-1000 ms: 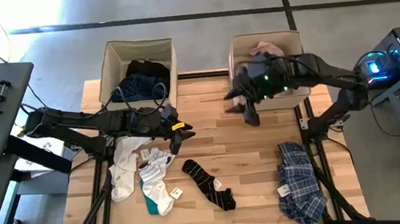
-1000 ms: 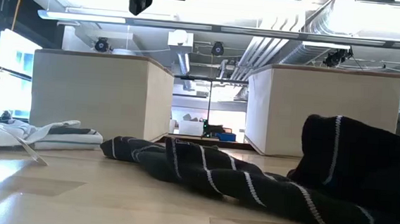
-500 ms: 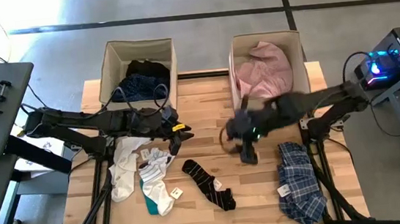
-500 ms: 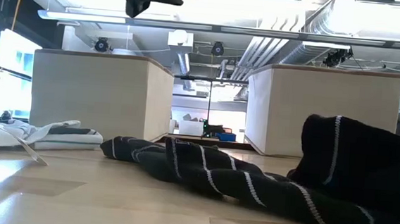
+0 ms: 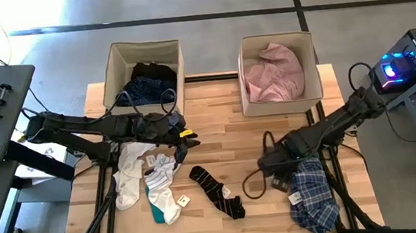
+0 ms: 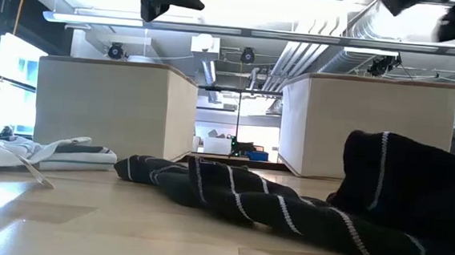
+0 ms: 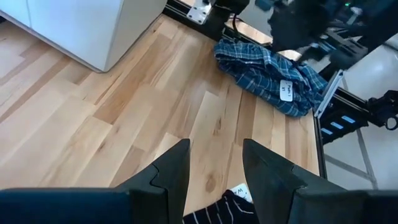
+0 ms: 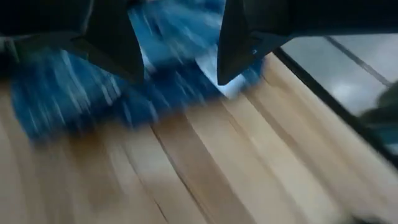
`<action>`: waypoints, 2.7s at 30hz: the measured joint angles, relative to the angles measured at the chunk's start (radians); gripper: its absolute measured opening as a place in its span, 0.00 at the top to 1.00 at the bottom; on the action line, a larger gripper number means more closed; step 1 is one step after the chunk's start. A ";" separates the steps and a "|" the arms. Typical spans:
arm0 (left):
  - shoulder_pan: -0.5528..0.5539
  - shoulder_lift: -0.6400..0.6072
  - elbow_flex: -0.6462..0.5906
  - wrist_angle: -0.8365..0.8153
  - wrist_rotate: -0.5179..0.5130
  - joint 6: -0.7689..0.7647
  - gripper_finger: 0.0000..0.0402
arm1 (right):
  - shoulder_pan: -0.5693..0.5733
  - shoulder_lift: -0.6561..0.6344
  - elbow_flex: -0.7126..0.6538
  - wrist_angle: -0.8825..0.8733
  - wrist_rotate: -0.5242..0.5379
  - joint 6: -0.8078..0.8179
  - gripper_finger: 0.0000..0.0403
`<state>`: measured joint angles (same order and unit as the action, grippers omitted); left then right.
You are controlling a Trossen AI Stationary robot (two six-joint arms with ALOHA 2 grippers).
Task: Sort clothes
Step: Put the dark blue pants into the left laundry organizer
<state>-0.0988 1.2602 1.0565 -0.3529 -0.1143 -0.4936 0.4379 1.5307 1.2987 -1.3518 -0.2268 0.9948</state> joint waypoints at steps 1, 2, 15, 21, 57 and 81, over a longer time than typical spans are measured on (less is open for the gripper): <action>0.000 0.000 0.000 0.001 0.000 0.000 0.66 | 0.009 0.000 -0.001 -0.052 -0.016 0.029 0.53; 0.000 0.000 0.000 0.002 0.000 0.001 0.66 | 0.019 0.000 -0.001 -0.096 -0.021 0.058 0.53; 0.000 0.000 0.000 0.007 -0.013 0.026 0.66 | 0.094 -0.051 -0.191 -0.121 -0.170 0.184 0.41; 0.000 0.000 0.000 0.007 -0.014 0.026 0.66 | 0.100 -0.125 -0.361 0.065 -0.237 0.285 0.25; 0.000 0.000 0.000 0.021 -0.109 0.023 0.66 | 0.117 -0.141 -0.728 0.873 0.076 0.531 0.97; 0.000 0.000 0.000 0.435 -0.106 0.251 0.66 | -0.080 -0.222 -0.067 0.628 0.829 -0.013 1.00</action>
<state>-0.0986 1.2605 1.0565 0.0820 -0.2203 -0.2425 0.3580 1.3090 1.2315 -0.7238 0.6026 0.9813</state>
